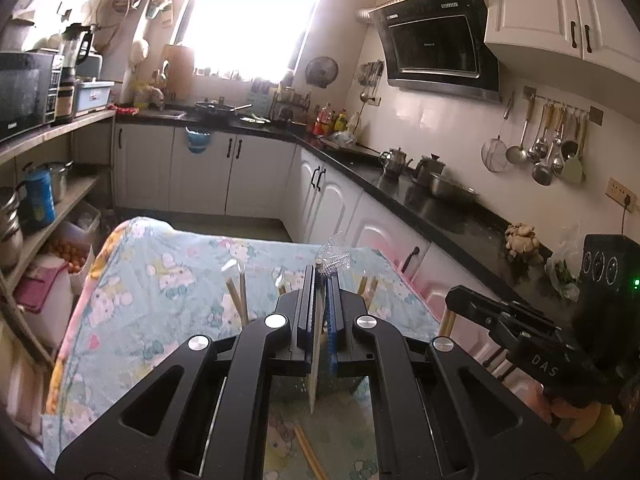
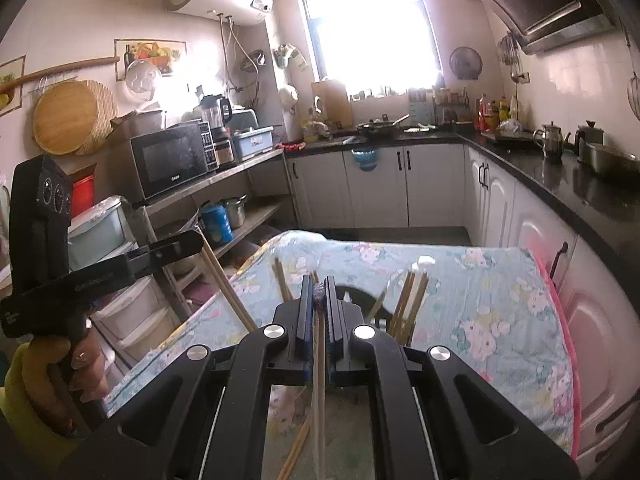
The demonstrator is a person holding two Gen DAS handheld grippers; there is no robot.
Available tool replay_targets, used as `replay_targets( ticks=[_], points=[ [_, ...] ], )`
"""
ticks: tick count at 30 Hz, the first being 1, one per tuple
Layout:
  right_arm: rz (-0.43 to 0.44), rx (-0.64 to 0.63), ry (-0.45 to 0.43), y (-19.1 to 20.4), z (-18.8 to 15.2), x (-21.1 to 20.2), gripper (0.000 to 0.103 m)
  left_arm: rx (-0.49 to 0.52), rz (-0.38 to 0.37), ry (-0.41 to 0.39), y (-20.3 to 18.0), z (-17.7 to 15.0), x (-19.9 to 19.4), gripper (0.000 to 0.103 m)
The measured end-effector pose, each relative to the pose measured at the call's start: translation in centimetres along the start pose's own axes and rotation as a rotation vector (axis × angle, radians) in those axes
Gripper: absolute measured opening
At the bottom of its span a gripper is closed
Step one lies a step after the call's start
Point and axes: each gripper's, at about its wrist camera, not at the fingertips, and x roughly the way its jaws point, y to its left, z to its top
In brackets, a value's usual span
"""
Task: Organize utensils
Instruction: 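Lift the held chopsticks with both tools and carry them above the caddy, then lower the chopsticks into the caddy with both tools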
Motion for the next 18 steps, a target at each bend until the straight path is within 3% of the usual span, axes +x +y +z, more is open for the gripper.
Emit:
replay_targets(
  ticks=[18],
  points=[
    [-0.064,-0.028,-0.107,-0.9,5.6,4.0,0.006,0.004,0.075,-0.064,2.0,3.4,2.1,0.001]
  ],
)
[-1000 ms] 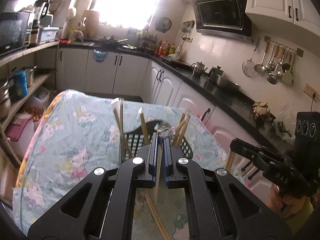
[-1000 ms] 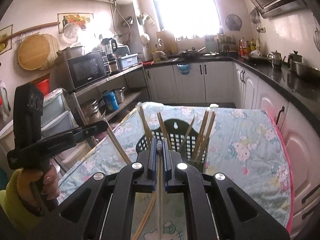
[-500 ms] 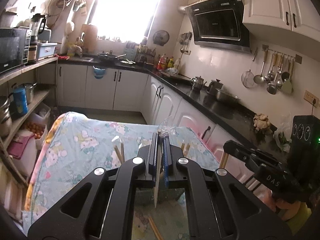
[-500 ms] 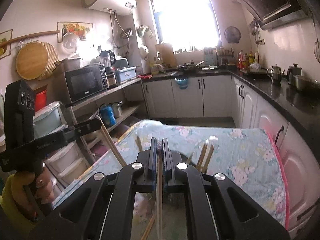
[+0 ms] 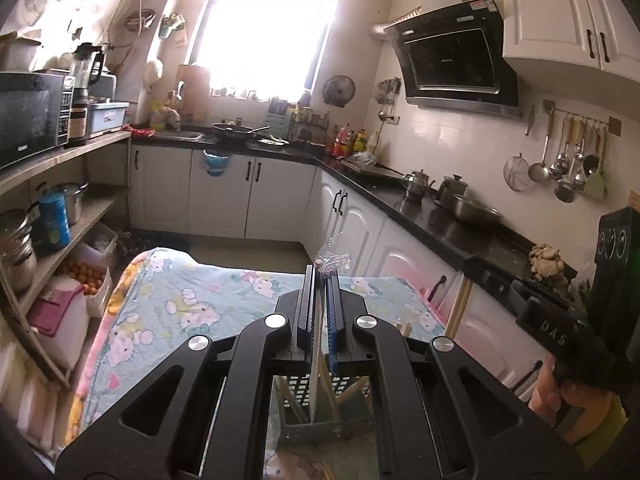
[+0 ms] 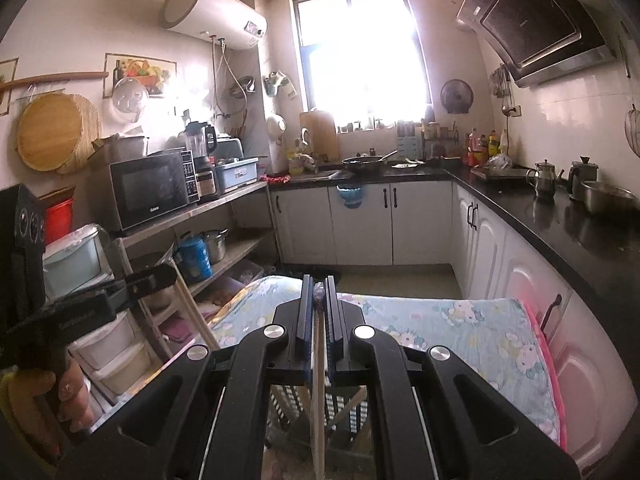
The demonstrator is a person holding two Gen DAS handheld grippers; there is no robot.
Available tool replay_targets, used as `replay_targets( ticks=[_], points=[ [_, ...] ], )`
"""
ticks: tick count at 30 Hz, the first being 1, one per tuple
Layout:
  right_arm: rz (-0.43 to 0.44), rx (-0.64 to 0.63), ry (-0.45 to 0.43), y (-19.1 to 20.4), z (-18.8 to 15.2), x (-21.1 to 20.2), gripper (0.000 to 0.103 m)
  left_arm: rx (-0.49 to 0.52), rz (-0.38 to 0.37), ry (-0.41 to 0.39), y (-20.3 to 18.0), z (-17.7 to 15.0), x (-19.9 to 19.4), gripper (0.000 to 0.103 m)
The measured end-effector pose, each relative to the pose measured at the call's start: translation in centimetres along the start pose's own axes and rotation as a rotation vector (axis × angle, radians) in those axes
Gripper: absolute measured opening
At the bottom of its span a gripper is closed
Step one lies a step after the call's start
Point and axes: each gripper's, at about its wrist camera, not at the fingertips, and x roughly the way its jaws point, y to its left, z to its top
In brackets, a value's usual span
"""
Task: Organize utensils
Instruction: 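Lower the chopsticks into the caddy with both tools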
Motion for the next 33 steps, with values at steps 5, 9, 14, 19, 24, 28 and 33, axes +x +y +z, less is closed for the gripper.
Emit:
replay_targets(
  ticks=[5,9,14,19,24,28,33],
  points=[
    [-0.008,0.001,-0.016,-0.1,0.6,1.6,0.006,-0.005,0.001,0.005,0.6,-0.7,0.9,0.001],
    [-0.010,0.001,-0.011,-0.3,0.6,3.0,0.006,0.007,0.003,0.011,0.8,-1.5,1.8,0.001],
    [-0.013,0.013,-0.003,-0.6,0.5,4.8,0.006,-0.003,-0.002,0.022,1.0,-2.3,2.8,0.001],
    [-0.007,0.009,0.003,-0.6,0.0,6.2,0.006,-0.007,-0.011,0.044,1.2,-3.4,3.8,0.001],
    [-0.016,-0.028,0.014,0.0,-1.1,7.5,0.006,-0.022,-0.028,0.066,1.3,-4.8,4.5,0.001],
    [-0.022,-0.057,0.024,0.4,-2.2,8.3,0.006,-0.029,-0.041,0.075,1.4,-5.7,4.8,0.001],
    [-0.036,-0.109,0.021,0.9,-3.7,8.8,0.006,-0.035,-0.048,0.096,1.4,-6.8,5.4,0.001]
  ],
)
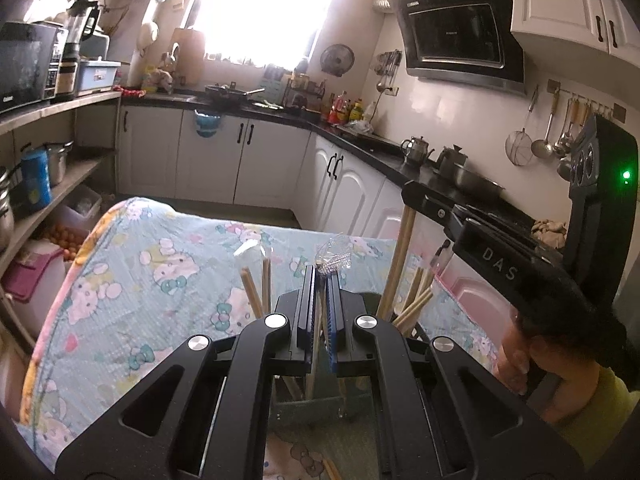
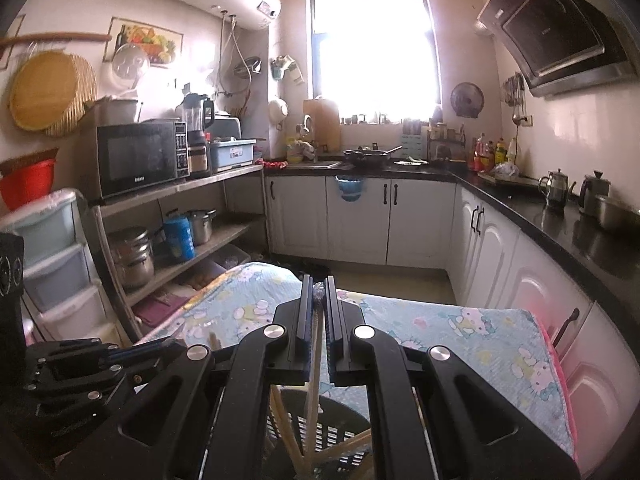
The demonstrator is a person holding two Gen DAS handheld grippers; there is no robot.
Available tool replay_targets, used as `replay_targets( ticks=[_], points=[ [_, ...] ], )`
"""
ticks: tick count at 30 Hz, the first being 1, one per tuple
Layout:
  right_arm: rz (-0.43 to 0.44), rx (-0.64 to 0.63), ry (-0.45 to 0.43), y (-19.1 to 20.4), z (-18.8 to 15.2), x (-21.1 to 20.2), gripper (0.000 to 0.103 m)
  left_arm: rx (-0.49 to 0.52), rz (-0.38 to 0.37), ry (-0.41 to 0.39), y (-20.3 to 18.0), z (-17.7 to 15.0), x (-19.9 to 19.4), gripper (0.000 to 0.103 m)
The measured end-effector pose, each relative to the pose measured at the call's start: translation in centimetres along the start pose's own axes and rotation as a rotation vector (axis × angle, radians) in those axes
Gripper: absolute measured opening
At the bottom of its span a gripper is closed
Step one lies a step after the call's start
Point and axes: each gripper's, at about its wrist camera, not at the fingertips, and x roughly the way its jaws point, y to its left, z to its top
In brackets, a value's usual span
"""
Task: Organize utensils
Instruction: 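Lower the chopsticks into the caddy with both tools, then open both tools to release the chopsticks into the green caddy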
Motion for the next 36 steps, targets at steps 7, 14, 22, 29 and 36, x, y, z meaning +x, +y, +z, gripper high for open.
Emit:
replay_targets(
  ticks=[7,14,22,29,36],
  points=[
    [-0.014,-0.038,-0.003,0.4,-1.5,0.5,0.006,-0.004,0.007,0.020,0.2,-1.2,0.7,0.001],
    [-0.028,-0.058,0.000,0.6,-3.0,1.1,0.006,-0.003,0.014,0.024,0.5,-1.8,0.8,0.001],
    [-0.033,-0.047,0.017,0.2,-4.1,1.4,0.006,-0.012,0.028,0.025,1.2,-2.1,0.7,0.001],
    [-0.057,-0.022,0.040,-0.5,-4.9,1.5,0.006,-0.020,0.033,0.034,1.5,-2.1,0.8,0.001],
    [-0.062,0.044,0.083,-1.7,-5.5,1.3,0.006,-0.027,0.039,0.043,1.8,-2.3,0.9,0.001]
  ],
)
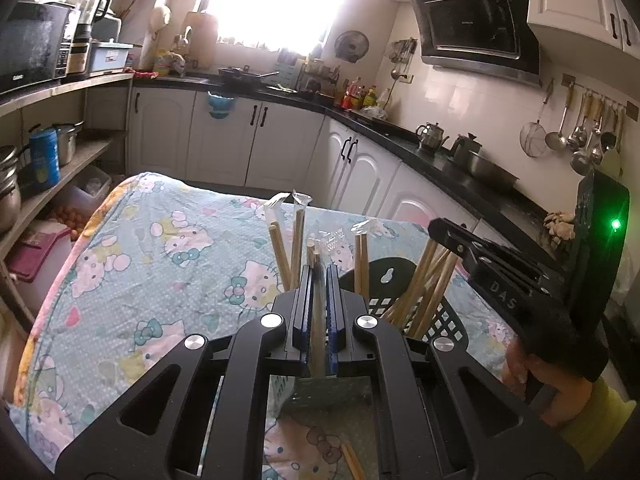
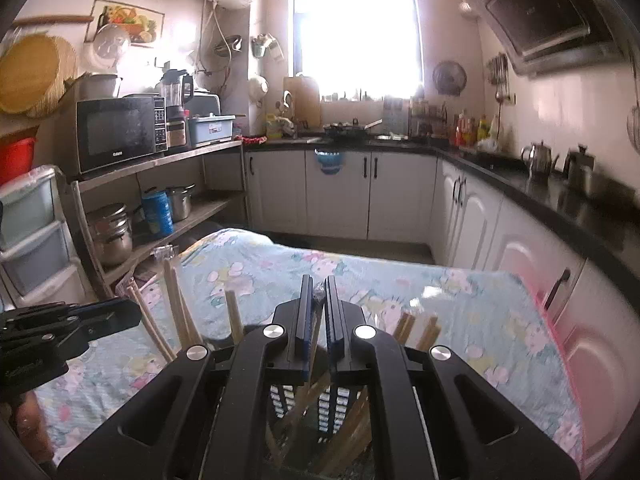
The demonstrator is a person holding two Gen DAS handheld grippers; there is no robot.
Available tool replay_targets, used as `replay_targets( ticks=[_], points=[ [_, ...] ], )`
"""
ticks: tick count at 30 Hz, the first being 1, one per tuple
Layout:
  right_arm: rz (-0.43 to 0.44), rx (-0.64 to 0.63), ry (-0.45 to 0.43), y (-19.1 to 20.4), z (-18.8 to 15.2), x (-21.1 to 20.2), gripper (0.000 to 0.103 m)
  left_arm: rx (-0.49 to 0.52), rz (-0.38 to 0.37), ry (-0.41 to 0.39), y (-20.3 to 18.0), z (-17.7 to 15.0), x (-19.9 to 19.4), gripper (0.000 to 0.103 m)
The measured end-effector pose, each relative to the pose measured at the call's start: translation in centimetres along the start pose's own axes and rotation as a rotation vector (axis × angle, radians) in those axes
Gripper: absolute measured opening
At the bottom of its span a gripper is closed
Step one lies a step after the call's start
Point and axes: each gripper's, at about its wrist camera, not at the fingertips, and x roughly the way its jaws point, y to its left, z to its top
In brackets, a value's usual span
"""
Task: Organize utensils
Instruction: 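Open both tools to release the chopsticks into the green caddy, then withdraw both open tools from the caddy toward the loose chopsticks on the cloth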
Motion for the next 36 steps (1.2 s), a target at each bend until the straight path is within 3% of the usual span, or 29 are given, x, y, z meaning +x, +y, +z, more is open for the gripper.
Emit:
replay_targets(
  ticks=[3,4,9,16,24,30,32,36],
  points=[
    [0.008,0.033,0.021,-0.6,-0.3,-0.2,0.010,-0.005,0.003,0.008,0.0,0.0,0.0,0.001],
    [0.010,0.042,0.024,-0.7,-0.4,-0.4,0.016,-0.004,0.005,0.008,0.0,-0.1,0.0,0.002],
    [0.020,0.057,0.041,-1.3,-0.7,-1.6,0.026,-0.012,0.012,0.019,-0.1,-0.4,-0.1,0.013],
    [0.036,0.059,0.063,-1.3,-1.2,-3.4,0.047,-0.016,0.014,0.034,-0.5,-0.8,-0.5,0.035],
    [0.041,0.083,0.086,-1.9,-1.9,-5.2,0.054,-0.011,0.026,0.026,-0.7,-0.9,-1.8,0.059],
    [0.043,0.081,0.093,-2.1,-2.7,-7.0,0.068,-0.015,0.035,0.030,-0.8,-1.4,-3.1,0.078],
    [0.040,0.076,0.100,-2.0,-3.1,-7.4,0.071,-0.020,0.043,0.030,-0.8,-1.8,-3.6,0.089],
    [0.036,0.076,0.111,-1.9,-4.1,-8.6,0.075,-0.050,0.041,0.029,-0.4,-3.0,-4.5,0.091]
  ],
)
